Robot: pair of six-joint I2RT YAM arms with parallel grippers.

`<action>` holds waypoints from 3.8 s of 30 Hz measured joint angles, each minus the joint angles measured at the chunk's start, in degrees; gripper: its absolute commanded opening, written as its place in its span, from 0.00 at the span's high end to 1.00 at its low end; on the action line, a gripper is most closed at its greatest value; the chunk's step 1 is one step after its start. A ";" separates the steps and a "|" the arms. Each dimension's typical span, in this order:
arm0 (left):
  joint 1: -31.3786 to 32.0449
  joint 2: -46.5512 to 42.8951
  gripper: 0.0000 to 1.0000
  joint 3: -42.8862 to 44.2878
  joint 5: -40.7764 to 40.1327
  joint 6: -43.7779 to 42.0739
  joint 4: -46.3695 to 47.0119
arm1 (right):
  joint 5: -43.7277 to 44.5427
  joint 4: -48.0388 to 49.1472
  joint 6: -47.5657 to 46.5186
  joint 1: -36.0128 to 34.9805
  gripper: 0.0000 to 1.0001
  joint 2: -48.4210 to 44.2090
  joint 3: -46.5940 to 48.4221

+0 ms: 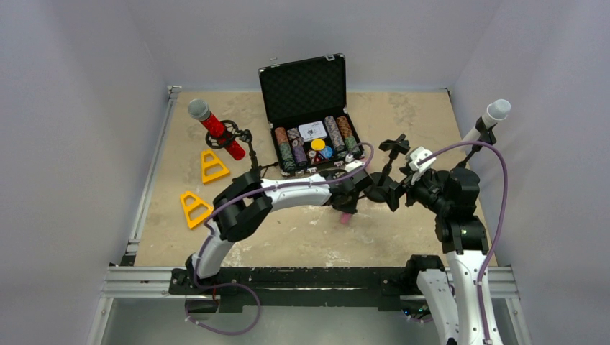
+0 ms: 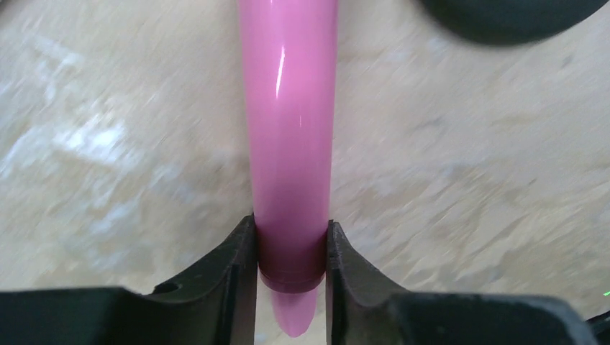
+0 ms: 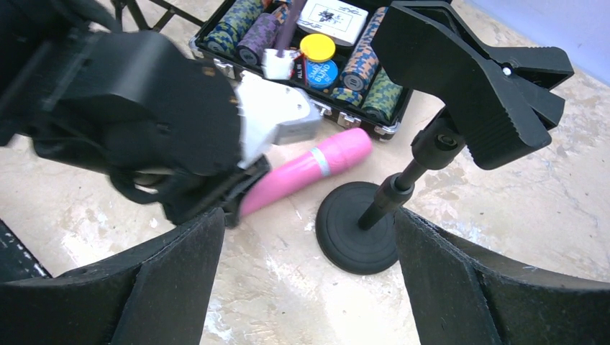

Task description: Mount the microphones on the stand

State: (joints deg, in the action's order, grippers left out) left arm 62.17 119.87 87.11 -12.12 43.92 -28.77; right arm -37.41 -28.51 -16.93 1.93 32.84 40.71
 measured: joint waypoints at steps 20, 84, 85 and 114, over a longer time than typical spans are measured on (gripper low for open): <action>-0.02 -62.12 1.00 -52.87 -5.01 -6.12 34.14 | -25.03 -12.37 -7.91 -10.73 0.14 14.19 8.74; -7.72 -46.95 0.18 -34.25 35.76 -14.58 56.87 | -39.12 -1.53 -2.69 -12.63 1.00 20.61 13.73; -7.56 -45.88 0.19 -34.01 36.17 -14.58 58.23 | -39.36 -1.53 -2.69 -12.63 1.00 20.79 13.73; -10.01 -64.63 1.00 -36.35 33.90 -27.26 45.64 | -28.22 -32.68 -31.80 5.62 0.11 25.05 36.41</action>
State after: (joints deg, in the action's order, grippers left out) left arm 52.16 55.24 50.76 21.78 16.67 16.86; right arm -65.63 -61.19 -48.73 7.55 57.89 77.12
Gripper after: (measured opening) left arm 0.483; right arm 0.878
